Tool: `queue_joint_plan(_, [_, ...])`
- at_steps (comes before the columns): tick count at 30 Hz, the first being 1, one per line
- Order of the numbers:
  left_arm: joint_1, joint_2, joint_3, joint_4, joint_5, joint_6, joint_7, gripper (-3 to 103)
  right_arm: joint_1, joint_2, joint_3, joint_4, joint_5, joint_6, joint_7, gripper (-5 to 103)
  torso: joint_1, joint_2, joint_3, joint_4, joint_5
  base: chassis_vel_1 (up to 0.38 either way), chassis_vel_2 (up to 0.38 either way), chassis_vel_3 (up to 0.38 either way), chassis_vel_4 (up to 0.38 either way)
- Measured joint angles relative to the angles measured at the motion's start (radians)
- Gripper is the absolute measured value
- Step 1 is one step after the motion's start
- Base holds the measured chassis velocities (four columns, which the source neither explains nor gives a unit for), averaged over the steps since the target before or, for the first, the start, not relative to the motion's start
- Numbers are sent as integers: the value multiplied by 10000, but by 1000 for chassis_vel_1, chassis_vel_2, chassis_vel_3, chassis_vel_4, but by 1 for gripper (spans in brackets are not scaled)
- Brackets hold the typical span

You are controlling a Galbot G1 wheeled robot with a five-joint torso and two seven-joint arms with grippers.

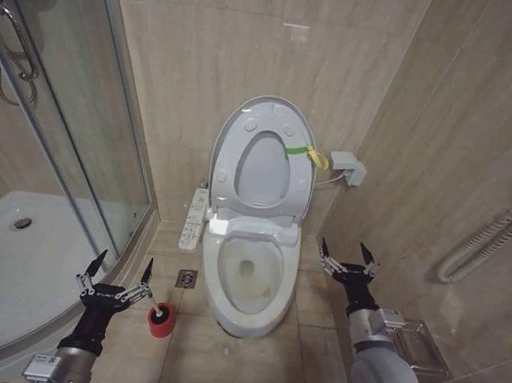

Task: Open the toilet lid, clean the toilet bowl with a toilet brush, close the toilet lid, and flush.

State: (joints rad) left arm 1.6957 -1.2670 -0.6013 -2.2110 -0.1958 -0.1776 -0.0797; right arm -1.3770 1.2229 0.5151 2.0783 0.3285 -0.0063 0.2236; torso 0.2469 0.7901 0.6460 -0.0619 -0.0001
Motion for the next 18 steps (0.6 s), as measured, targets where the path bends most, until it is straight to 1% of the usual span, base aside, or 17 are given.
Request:
queue_joint_plan(3, [0,0,-1,0,0,0,0,100,-192,74,126,-244,-173,535,-13,100,0,0,0,0,0,0,0,0,0])
queue_joint_plan(4, [0,0,-1,0,0,0,0,100,-192,74,126,-244,-173,535,-13,100,0,0,0,0,0,0,0,0,0])
queue_joint_plan(6, [0,0,0,1,0,0,0,100,-369,79,364,-409,-353,802,-63,100,0,0,0,0,2,0,0,0,0])
queue_joint_plan(7, [0,0,0,0,0,0,0,100,-476,78,556,-436,-416,867,-126,100,0,0,0,-3,2,0,0,0,0])
queue_joint_plan(12, [0,0,0,0,0,0,0,100,-718,89,984,-436,-554,989,-264,100,0,0,0,-2,1,0,0,0,0])
queue_joint_plan(14, [0,0,0,0,0,0,0,100,-901,292,1181,-353,-805,1083,-401,100,0,0,0,0,2,0,0,0,0])
queue_joint_plan(16, [0,0,0,0,0,0,0,100,-1036,653,1316,-321,-1406,1316,-517,100,0,0,0,-1,0,0,0,0,0])
queue_joint_plan(17, [0,0,0,0,0,0,0,100,-1036,653,1316,-321,-1406,1316,-517,100,0,0,0,-1,0,0,0,0,0])
queue_joint_plan(18, [0,0,0,0,0,0,0,100,-1172,1034,1359,-264,-1740,1411,-603,100,0,0,0,-1,1,0,0,0,0])
